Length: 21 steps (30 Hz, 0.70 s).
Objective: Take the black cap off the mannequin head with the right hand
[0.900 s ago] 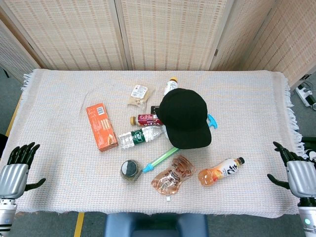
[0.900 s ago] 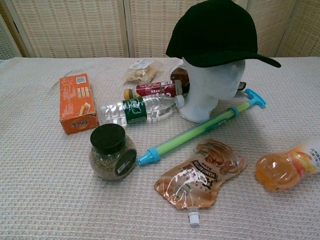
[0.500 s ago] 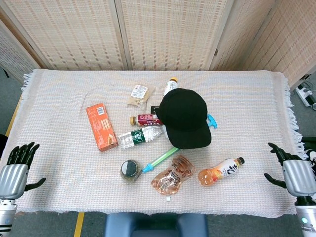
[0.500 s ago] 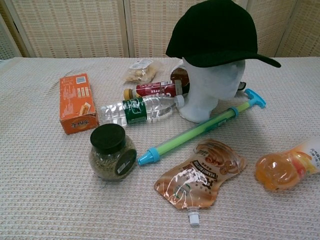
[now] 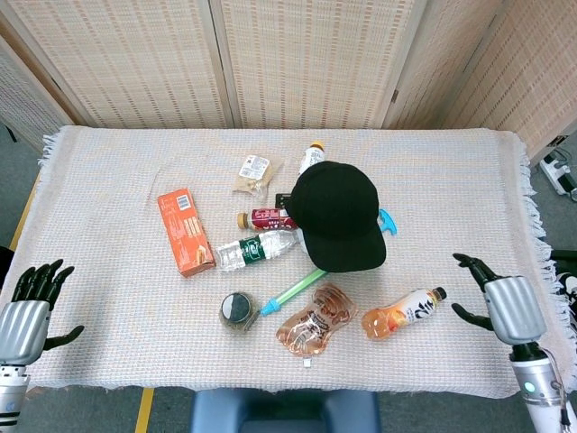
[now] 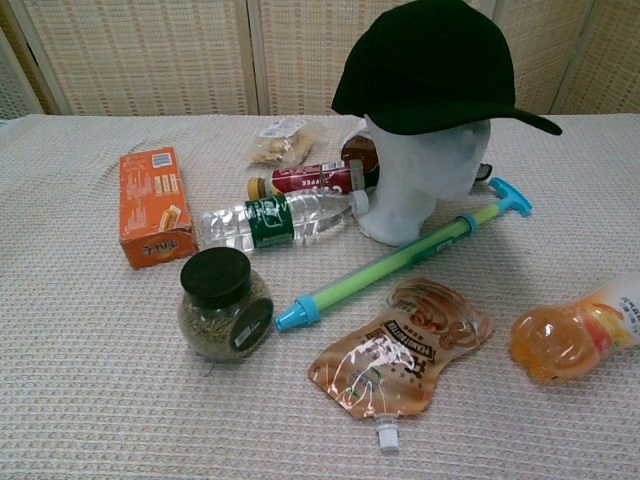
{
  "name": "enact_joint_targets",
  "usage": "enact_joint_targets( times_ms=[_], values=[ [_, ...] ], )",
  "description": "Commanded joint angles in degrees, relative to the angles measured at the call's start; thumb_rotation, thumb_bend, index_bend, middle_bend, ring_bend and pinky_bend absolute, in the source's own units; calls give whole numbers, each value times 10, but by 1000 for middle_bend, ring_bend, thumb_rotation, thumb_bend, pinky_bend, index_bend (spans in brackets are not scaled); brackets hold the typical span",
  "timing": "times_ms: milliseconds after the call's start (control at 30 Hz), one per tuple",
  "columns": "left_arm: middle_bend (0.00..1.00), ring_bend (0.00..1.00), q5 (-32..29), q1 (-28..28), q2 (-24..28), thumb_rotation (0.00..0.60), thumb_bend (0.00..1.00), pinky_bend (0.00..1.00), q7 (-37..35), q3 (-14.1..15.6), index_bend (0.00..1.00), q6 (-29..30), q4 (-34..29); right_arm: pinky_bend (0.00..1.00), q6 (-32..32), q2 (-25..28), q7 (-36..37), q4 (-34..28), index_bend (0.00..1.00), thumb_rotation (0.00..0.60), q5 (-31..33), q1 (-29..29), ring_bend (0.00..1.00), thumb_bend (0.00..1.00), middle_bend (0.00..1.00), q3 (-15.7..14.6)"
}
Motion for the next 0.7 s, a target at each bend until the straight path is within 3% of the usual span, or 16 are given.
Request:
enact_joint_targets(
  times_ms=[33,267,367,700],
  values=[
    [91,83,0,1,2,600,59,56,-3,1,163,0,0,933,-18,-21,-6,-11,240,600,-19,33,807,81,339,17],
    [91,86,-2,2,4,600,59,56,-6,1,177,-1,1,942,-44,-42,-41,-36,272,600,-21,77,815,86,339,41],
    [91,87,-3,0,3,600,60,56,-5,2,179,-4,0,942,-54,-54,-54,-38,325,600,-18,92,816,132,339,48],
    [91,88,-5,-4,4,600,59,56,-4,3,183,-16,-1,954,-73,-121,-66,9,393,600,1,135,826,239,339,64]
  ],
)
